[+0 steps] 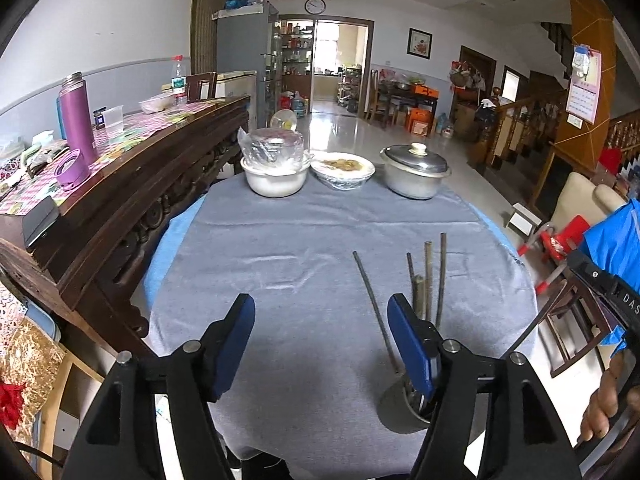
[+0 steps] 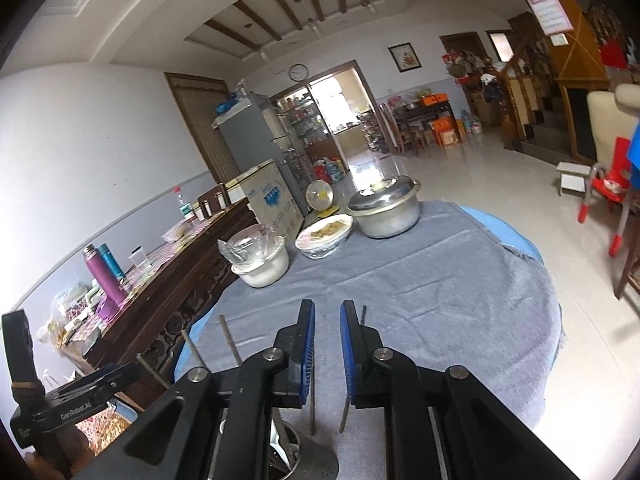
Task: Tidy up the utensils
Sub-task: 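Withdraw both tools from the cup toward the remaining chopsticks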
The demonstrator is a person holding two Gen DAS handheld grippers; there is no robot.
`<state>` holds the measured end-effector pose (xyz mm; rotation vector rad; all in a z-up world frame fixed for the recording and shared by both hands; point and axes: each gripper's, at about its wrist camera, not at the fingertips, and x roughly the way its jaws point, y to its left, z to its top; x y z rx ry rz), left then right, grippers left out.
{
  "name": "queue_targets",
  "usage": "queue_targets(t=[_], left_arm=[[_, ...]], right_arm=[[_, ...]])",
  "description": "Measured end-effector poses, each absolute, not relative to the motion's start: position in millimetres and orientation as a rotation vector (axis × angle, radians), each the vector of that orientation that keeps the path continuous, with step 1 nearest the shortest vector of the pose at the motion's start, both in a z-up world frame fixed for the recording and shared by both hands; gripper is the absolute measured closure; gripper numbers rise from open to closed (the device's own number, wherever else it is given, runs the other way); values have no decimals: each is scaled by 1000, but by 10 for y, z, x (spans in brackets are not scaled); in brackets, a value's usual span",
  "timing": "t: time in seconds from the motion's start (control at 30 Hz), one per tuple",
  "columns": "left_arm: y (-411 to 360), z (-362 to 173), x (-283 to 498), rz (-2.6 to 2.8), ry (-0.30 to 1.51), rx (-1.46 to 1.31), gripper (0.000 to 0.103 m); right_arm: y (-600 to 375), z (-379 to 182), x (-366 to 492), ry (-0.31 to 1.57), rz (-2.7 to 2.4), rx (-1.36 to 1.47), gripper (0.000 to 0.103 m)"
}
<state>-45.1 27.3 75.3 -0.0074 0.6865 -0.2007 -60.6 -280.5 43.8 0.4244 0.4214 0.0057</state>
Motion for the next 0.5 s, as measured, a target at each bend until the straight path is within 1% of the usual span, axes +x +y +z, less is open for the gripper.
queue_targets(t=[0.3, 0.37, 0.4, 0.5], left_arm=[[436, 643, -394, -153, 718, -16, 33], [475, 603, -391, -145, 727, -17, 33], [501, 570, -389, -140, 735, -16, 32], [610, 407, -349, -114, 783, -23, 31]], right_arm=[[-2945, 279, -531, 478, -10, 477, 88], [-2957, 228, -517, 493, -16, 479, 79], [-2969, 195, -515, 500, -20, 483, 72], [-3026, 72, -506, 523, -39, 494, 71]])
